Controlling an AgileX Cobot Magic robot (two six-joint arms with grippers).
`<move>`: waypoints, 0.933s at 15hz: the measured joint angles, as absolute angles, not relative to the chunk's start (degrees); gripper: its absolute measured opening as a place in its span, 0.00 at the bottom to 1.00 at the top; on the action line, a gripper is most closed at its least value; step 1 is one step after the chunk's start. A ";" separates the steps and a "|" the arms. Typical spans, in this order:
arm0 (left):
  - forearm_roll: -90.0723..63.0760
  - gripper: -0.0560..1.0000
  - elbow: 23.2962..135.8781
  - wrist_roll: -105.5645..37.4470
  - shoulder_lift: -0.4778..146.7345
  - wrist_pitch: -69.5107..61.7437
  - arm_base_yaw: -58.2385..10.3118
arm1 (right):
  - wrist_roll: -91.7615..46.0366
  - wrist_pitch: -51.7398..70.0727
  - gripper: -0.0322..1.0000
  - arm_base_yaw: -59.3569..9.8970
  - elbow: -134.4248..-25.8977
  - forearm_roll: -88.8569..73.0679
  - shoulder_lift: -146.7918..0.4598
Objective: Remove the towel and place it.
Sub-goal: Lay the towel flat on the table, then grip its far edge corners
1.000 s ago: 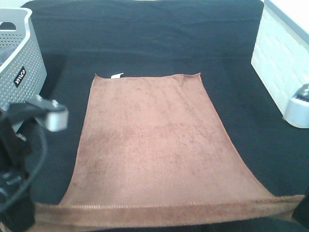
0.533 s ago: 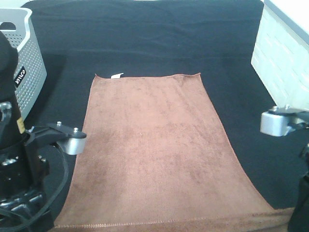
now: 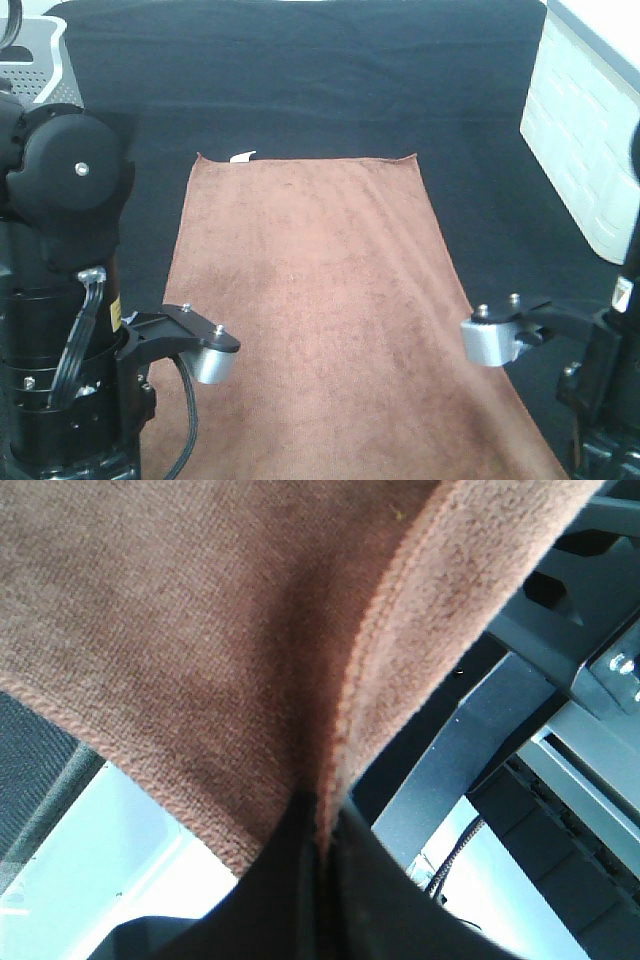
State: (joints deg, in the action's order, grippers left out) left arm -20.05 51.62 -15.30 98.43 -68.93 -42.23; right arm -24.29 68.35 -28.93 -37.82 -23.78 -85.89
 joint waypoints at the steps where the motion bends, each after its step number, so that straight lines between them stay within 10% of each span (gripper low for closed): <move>1: -20.05 0.05 51.62 -15.30 98.43 -68.98 -42.23 | -23.84 67.78 0.04 -29.16 -37.82 -23.32 -86.63; 14: -24.98 0.05 46.07 -15.53 99.75 -68.98 -44.92 | -23.72 64.86 0.04 -29.16 -33.46 -20.97 -87.09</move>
State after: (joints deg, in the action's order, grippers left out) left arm -24.98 46.07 -15.53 99.75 -68.98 -44.92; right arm -23.72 64.86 -29.16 -33.46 -20.97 -87.09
